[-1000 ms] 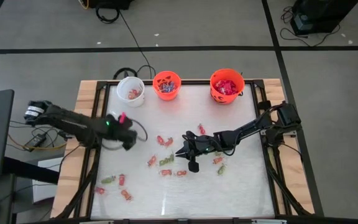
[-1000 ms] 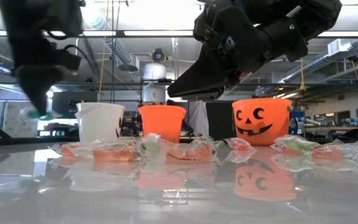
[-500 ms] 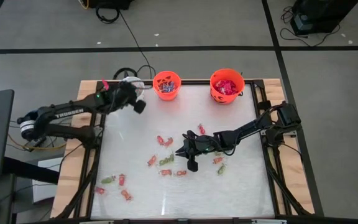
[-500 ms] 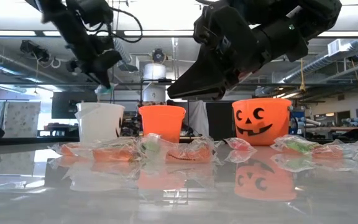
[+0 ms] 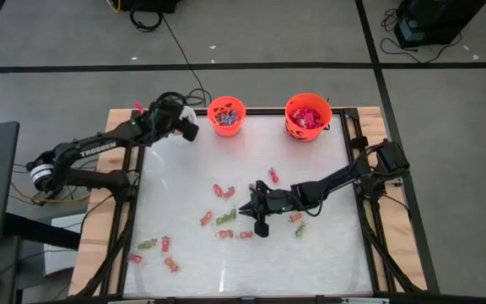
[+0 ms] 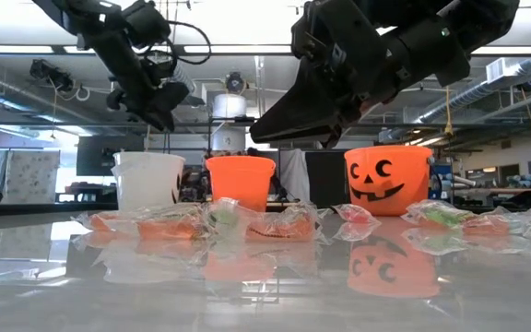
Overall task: Sort candy by brand, put in halloween buckets
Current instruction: Put the blue gummy into the white bucket, then put the green gummy into the white bucket
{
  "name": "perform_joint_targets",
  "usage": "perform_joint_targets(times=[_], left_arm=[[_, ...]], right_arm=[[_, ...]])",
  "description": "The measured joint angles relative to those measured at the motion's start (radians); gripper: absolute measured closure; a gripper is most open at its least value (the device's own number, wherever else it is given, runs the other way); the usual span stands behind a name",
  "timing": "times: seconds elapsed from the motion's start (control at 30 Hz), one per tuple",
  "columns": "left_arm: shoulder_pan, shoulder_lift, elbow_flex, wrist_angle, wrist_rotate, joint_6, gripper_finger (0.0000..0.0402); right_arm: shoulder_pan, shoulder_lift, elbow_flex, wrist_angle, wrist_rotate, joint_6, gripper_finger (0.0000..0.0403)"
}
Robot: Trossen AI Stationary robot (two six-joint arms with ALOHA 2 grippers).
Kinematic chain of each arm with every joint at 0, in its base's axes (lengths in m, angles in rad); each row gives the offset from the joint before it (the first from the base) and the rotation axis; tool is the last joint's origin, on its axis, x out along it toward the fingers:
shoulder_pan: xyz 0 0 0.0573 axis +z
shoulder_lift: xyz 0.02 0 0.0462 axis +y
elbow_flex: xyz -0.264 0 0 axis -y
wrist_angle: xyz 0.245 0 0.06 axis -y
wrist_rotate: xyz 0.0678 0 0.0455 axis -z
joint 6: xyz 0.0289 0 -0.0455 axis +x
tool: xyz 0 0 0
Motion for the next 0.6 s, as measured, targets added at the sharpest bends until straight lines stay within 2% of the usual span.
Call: perform_joint_targets(times=[0.07,0.17,0.4,0.6], left_arm=[[-0.022,-0.011,0.0,-0.015,0.062,-0.002,0.024],[-0.088,-0.022,-0.005,-0.07,0.073,-0.059,0.0239],[-0.356,-0.028,-0.065,-0.132,0.029,-0.181,0.0239],[-0.614,-0.029,-0.066,-0.325,0.029,-0.367,0.0239]], right_arm=[[0.007,0.0,0.0,0.0,0.017,0.01,0.0341],[0.015,0.0,0.0,0.003,0.04,0.018,0.0341],[0.032,0.0,0.0,0.021,0.053,0.019,0.0341],[0.033,0.0,0.0,0.024,0.052,0.015,0.0341]])
